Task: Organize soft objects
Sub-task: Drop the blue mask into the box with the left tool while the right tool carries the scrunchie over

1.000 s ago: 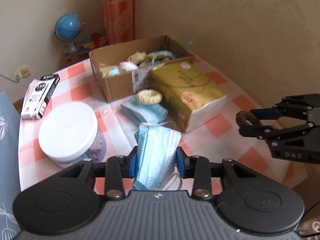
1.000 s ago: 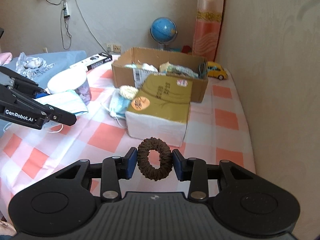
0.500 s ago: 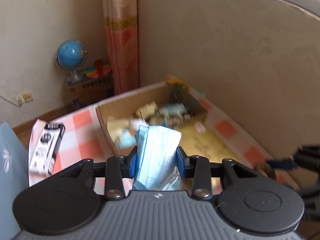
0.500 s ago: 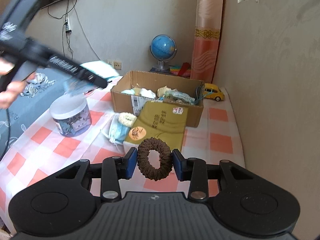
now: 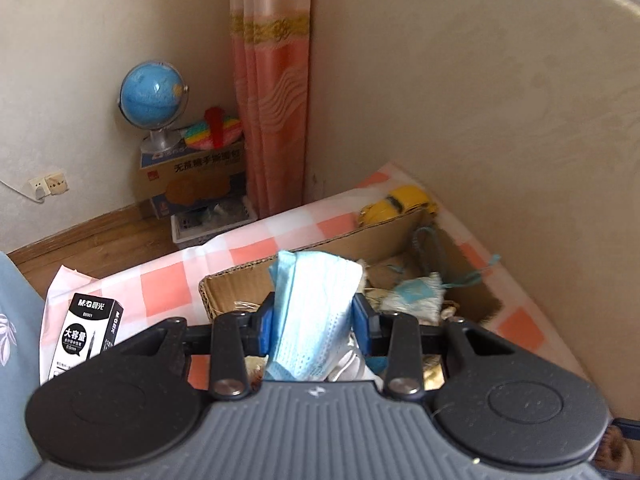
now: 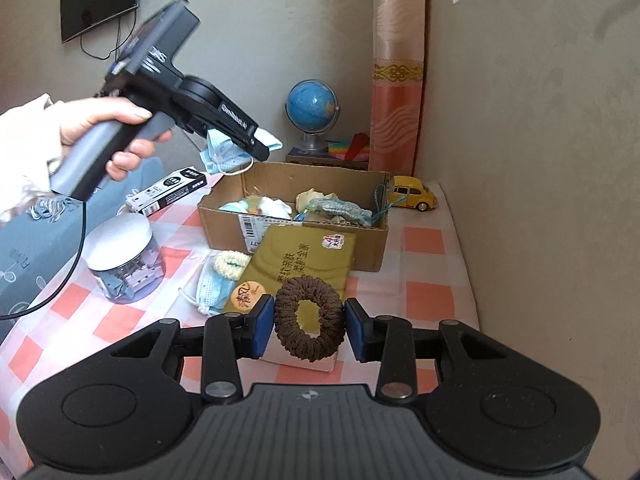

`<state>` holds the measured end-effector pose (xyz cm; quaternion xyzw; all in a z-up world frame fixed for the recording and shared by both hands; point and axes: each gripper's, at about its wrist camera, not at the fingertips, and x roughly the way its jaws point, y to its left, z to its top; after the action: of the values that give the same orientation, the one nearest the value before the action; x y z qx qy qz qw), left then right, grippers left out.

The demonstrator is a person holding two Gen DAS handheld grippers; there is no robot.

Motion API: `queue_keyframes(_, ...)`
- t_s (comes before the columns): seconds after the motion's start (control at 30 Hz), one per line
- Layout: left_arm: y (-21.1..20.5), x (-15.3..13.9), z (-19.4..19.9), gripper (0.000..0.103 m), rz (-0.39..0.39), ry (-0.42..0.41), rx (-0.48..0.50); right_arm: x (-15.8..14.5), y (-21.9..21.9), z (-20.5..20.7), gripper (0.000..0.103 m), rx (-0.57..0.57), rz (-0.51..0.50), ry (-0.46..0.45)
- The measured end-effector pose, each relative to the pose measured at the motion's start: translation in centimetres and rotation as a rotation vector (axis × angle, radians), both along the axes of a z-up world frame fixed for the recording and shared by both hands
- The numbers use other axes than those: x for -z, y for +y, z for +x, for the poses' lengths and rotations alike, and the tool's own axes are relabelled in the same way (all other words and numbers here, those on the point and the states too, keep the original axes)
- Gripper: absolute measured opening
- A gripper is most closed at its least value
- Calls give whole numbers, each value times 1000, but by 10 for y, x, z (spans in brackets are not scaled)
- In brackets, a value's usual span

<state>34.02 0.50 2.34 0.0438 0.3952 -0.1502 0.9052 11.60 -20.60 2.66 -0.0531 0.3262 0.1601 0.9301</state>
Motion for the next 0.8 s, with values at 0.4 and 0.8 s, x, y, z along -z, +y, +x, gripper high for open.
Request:
queue_keyframes(0.4,4,17,14,82,30,-38,-93,5,-6,9,43,24,-3,13)
queue_keyframes(0.8,13,-22,-75,94,45,-105,-63,-6,-4,0,43,9,5,-14)
